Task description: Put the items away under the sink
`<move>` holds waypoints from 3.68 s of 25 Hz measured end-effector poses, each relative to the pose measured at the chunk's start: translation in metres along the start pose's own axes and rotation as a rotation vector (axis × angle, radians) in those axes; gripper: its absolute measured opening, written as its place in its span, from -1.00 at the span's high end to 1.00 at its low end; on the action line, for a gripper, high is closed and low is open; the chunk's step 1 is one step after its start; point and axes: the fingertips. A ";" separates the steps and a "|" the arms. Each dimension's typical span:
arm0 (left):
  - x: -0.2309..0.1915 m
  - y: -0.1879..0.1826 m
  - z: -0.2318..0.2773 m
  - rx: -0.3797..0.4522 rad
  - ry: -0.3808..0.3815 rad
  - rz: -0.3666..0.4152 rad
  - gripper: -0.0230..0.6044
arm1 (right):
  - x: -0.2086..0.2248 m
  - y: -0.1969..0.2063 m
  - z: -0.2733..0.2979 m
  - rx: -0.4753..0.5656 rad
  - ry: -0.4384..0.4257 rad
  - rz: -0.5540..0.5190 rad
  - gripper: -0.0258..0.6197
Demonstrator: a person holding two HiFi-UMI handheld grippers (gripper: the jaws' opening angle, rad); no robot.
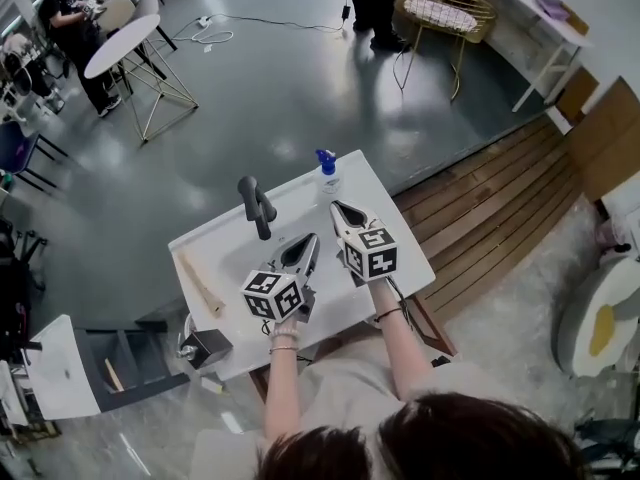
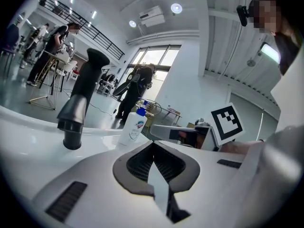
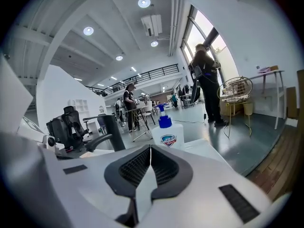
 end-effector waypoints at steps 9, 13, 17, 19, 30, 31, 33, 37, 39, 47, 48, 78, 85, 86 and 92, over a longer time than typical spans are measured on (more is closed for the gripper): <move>-0.013 0.007 0.015 -0.010 -0.038 -0.041 0.92 | 0.013 0.008 0.027 -0.047 -0.011 -0.008 0.86; -0.020 0.009 0.016 -0.012 -0.058 -0.054 0.92 | 0.018 0.012 0.031 -0.056 0.014 -0.024 0.86; -0.024 0.011 0.018 -0.017 -0.072 -0.061 0.92 | 0.026 0.011 0.036 -0.052 0.035 -0.023 0.78; -0.025 0.012 0.020 -0.019 -0.074 -0.065 0.92 | 0.029 0.012 0.038 -0.052 0.045 -0.017 0.63; -0.029 0.016 0.020 -0.030 -0.090 -0.073 0.92 | 0.037 0.016 0.050 -0.052 0.088 -0.017 0.14; -0.030 0.017 0.020 -0.033 -0.093 -0.072 0.92 | 0.037 0.016 0.051 -0.051 0.093 -0.020 0.09; -0.031 0.018 0.020 -0.039 -0.095 -0.072 0.92 | 0.037 0.016 0.056 -0.052 0.104 -0.032 0.00; -0.036 0.019 0.019 -0.047 -0.102 -0.076 0.92 | 0.035 0.015 0.067 -0.057 0.106 -0.052 -0.13; -0.039 0.020 0.019 -0.049 -0.107 -0.079 0.92 | 0.035 0.015 0.072 -0.059 0.113 -0.063 -0.15; -0.049 0.022 0.018 -0.059 -0.123 -0.089 0.92 | 0.044 0.014 0.089 -0.060 0.148 -0.063 -0.17; -0.051 0.023 0.018 -0.061 -0.126 -0.091 0.92 | 0.044 0.014 0.091 -0.059 0.151 -0.063 -0.17; -0.048 0.030 0.016 -0.072 -0.169 -0.105 0.92 | 0.047 0.007 0.088 -0.060 0.136 -0.076 -0.18; -0.037 0.028 0.008 -0.041 -0.191 -0.092 0.92 | 0.039 -0.001 0.070 -0.041 0.063 -0.076 -0.18; -0.036 0.027 0.006 -0.036 -0.196 -0.090 0.92 | 0.036 -0.001 0.068 -0.041 0.051 -0.076 -0.18; -0.028 0.026 -0.001 -0.007 -0.218 -0.076 0.92 | 0.025 0.000 0.053 -0.039 -0.006 -0.075 -0.18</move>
Point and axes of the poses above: the fingertips, and each gripper's own axes: z forward along the fingers, x to its right, y out of its underside
